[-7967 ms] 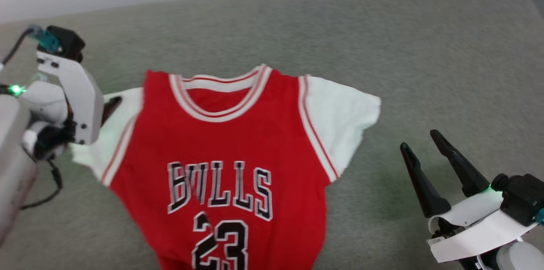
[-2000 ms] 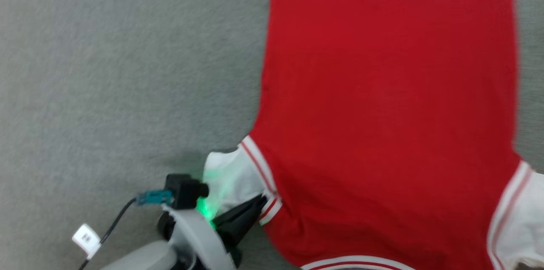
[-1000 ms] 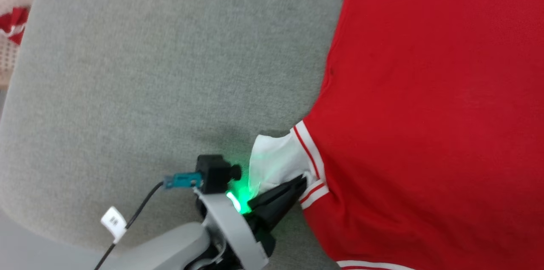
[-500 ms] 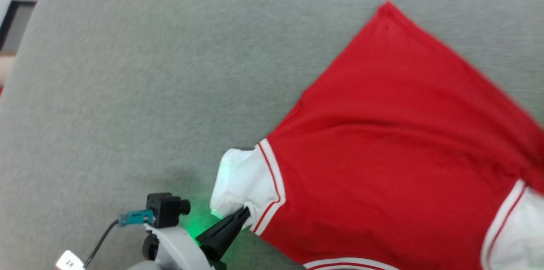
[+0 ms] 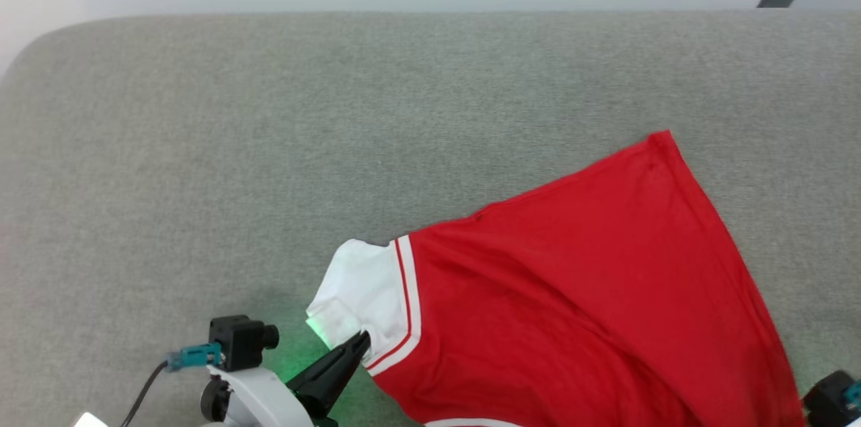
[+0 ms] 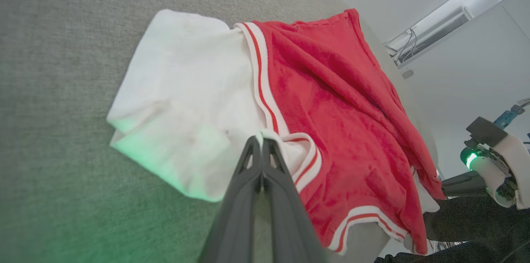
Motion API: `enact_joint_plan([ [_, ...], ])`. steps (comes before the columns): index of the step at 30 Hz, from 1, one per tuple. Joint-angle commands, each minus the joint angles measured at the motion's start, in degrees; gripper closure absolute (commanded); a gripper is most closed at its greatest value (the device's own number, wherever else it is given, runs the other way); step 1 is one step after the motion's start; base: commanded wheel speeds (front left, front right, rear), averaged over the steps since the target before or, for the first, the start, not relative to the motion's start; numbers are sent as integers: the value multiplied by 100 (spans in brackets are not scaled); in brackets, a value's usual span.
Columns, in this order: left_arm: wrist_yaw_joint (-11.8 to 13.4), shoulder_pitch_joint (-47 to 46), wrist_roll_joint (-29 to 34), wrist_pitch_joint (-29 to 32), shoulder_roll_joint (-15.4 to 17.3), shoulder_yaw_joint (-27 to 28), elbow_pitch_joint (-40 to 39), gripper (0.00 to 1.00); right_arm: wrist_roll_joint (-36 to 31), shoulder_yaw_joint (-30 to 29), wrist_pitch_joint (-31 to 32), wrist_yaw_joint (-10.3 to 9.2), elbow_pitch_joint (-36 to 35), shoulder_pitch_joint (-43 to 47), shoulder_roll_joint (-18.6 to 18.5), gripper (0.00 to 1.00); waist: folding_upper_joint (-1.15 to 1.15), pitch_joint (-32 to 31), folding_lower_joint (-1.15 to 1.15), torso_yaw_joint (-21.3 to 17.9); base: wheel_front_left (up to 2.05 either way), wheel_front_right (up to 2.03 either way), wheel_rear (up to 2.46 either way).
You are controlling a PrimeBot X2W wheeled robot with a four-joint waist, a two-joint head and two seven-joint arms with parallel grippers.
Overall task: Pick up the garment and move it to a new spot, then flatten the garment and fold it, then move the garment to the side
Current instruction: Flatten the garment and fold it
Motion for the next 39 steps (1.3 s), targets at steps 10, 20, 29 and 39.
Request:
enact_joint_plan([
  [10, 12, 38, 86, 3, -23, 98, 60, 100, -621, -804, -330, -8, -331, 221, 227, 0, 0, -35, 0, -130, 0, 0, 0],
  [20, 12, -103, 322, 12, -273, 74, -7, 100, -610, -2466, -255, -8, -1079, -89, -173, 0, 0, 149, 0, 147, 0, 0, 0],
  [29, 12, -537, 394, 34, -532, -70, 36, 100, -1463, -1881, -374, -8, -245, -2232, 634, 0, 0, 688, 0, 570, 0, 0, 0],
  [39, 12, -931, 438, 13, -905, -290, 180, 100, -1778, -158, -184, -8, 1495, -3958, 905, 0, 0, 1129, 0, 962, 0, 0, 0],
])
